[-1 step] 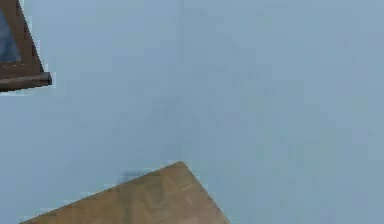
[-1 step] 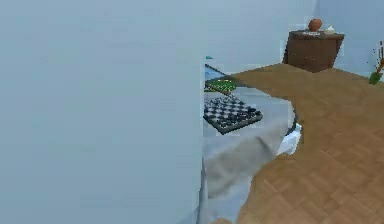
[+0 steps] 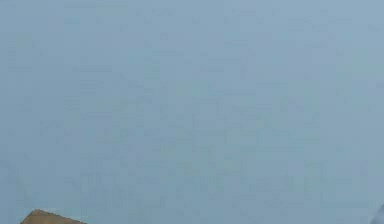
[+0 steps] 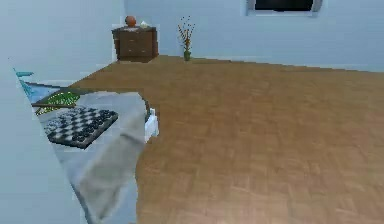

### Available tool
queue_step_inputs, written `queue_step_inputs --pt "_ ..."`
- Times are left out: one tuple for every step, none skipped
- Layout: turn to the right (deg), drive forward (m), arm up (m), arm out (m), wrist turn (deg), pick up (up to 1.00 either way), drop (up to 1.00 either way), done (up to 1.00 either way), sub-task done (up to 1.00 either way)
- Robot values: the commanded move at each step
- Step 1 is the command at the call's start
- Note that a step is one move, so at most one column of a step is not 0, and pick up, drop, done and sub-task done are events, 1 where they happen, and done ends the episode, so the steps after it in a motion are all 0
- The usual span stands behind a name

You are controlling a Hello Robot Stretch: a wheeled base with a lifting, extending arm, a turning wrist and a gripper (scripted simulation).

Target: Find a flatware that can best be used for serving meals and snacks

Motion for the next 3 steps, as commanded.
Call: queue_step_inputs --pt "45.0 0.0 0.0 0.0 0.0 0.0 0.0 0.0 0.0" --pt "45.0 0.0 0.0 0.0 0.0 0.0 0.0 0.0 0.0" --pt "39.0 0.0 0.0 0.0 0.0 0.0 0.0 0.0 0.0"
